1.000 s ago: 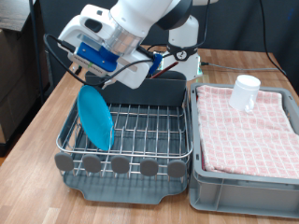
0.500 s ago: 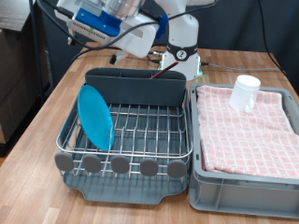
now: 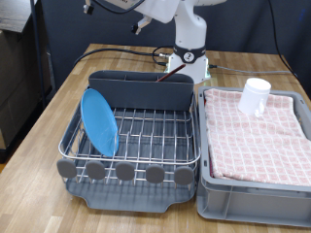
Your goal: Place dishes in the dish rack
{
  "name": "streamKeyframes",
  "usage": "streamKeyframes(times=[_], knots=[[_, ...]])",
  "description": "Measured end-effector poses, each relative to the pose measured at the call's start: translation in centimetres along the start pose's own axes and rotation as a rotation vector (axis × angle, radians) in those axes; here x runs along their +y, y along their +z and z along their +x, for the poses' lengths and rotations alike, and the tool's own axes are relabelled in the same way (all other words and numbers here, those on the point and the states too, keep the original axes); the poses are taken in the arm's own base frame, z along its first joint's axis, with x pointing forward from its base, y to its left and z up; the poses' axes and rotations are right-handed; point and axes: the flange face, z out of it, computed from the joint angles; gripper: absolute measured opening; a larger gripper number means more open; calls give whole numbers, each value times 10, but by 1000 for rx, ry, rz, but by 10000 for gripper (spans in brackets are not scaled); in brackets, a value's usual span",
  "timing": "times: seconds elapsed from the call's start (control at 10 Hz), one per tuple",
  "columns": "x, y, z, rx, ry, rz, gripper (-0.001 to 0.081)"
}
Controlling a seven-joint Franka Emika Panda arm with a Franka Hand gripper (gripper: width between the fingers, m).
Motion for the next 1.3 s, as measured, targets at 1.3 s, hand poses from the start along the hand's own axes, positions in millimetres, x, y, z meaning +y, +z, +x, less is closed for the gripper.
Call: streamKeyframes(times=[1.3], knots=[[-108, -43, -129, -267, 172, 202, 803]])
